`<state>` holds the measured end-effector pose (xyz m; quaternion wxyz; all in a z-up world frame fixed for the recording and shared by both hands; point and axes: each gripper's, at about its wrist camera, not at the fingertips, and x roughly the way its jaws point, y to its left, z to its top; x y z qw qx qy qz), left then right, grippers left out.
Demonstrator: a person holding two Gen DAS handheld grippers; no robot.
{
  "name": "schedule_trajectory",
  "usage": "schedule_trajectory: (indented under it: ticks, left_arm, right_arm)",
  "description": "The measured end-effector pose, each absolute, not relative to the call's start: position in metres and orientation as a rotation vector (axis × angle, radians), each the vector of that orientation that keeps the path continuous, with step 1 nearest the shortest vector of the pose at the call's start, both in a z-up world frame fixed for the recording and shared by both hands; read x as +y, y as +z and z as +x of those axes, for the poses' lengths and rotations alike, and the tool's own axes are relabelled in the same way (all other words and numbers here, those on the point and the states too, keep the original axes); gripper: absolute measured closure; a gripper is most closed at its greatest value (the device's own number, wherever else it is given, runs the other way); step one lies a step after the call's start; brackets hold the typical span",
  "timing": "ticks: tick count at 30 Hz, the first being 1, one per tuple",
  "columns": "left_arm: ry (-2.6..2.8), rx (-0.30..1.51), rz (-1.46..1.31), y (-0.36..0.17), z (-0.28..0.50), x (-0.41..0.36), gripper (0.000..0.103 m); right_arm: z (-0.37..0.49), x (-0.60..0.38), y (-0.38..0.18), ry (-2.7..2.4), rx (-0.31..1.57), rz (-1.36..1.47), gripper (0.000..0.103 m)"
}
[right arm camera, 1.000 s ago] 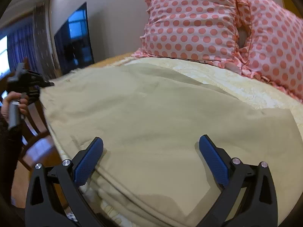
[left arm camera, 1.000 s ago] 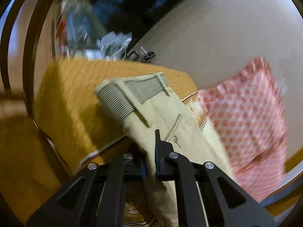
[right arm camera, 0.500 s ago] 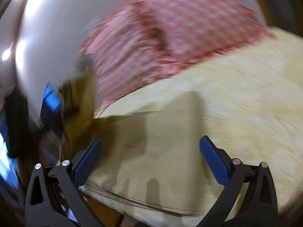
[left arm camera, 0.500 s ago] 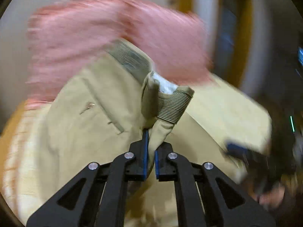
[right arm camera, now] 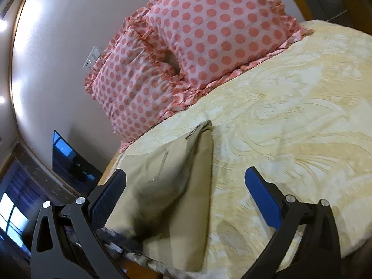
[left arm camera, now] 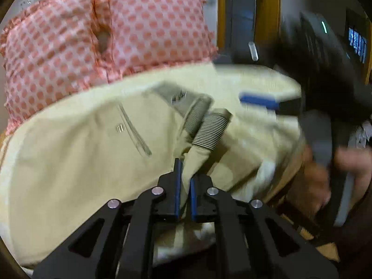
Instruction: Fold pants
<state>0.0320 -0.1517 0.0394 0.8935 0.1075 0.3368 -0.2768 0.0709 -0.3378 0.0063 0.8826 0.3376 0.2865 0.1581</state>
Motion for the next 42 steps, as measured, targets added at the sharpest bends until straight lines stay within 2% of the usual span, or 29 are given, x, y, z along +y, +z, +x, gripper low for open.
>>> schedule_trajectory:
  ticks: [1, 3, 5, 6, 10, 14, 16, 18, 25, 31, 33, 36, 38, 39, 42]
  left_arm:
    - [-0.598, 0.701, 0.209, 0.040, 0.026, -0.147, 0.093]
    - [-0.681, 0.709, 0.139, 0.051, 0.021, -0.130, 0.081]
    - [-0.746, 0.698, 0.034, 0.067, 0.017, -0.105, 0.053]
    - [-0.731, 0.667, -0.043, 0.082, 0.020, -0.077, 0.049]
    - [-0.494, 0.666, -0.152, 0.102, 0.060, 0.005, 0.048]
    - [-0.312, 0.823, -0.308, 0.082, 0.124, 0.082, 0.048]
    - [-0.331, 0.880, -0.371, 0.071, 0.139, 0.098, 0.048]
    - [-0.368, 0.938, -0.410, 0.060, 0.154, 0.102, 0.048]
    - [-0.473, 0.989, -0.524, 0.042, 0.197, 0.102, 0.040]
    - [-0.452, 1.022, -0.555, 0.039, 0.206, 0.111, 0.042]
    - [-0.389, 1.043, -0.513, 0.041, 0.199, 0.116, 0.036]
    - [-0.370, 1.042, -0.518, 0.042, 0.194, 0.121, 0.036]
    - [-0.376, 1.031, -0.515, 0.043, 0.194, 0.117, 0.025]
    - [-0.381, 1.028, -0.500, 0.044, 0.198, 0.110, 0.024]
    - [-0.405, 1.045, -0.468, 0.044, 0.209, 0.094, 0.024]
  right_arm:
    - [0.076, -0.337, 0.006, 0.335, 0.617, 0.700, 0.001]
    - [0.092, -0.332, 0.005, 0.356, 0.672, 0.679, 0.001]
    - [0.105, -0.324, 0.005, 0.370, 0.706, 0.635, 0.004]
    - [0.112, -0.321, 0.006, 0.374, 0.716, 0.613, 0.011]
    - [0.143, -0.311, 0.000, 0.364, 0.803, 0.543, 0.024]
    - [0.163, -0.312, -0.011, 0.343, 0.869, 0.532, 0.031]
    - [0.170, -0.313, -0.018, 0.351, 0.893, 0.539, 0.043]
    - [0.171, -0.313, -0.019, 0.377, 0.897, 0.547, 0.048]
    - [0.184, -0.330, -0.025, 0.430, 0.896, 0.685, 0.048]
    - [0.191, -0.325, -0.024, 0.476, 0.917, 0.654, 0.047]
    - [0.190, -0.326, -0.023, 0.483, 0.917, 0.642, 0.047]
    - [0.190, -0.319, -0.019, 0.472, 0.914, 0.576, 0.044]
    - [0.189, -0.312, -0.016, 0.487, 0.905, 0.539, 0.036]
    - [0.189, -0.310, -0.015, 0.490, 0.903, 0.524, 0.033]
    - [0.189, -0.315, -0.017, 0.513, 0.902, 0.553, 0.035]
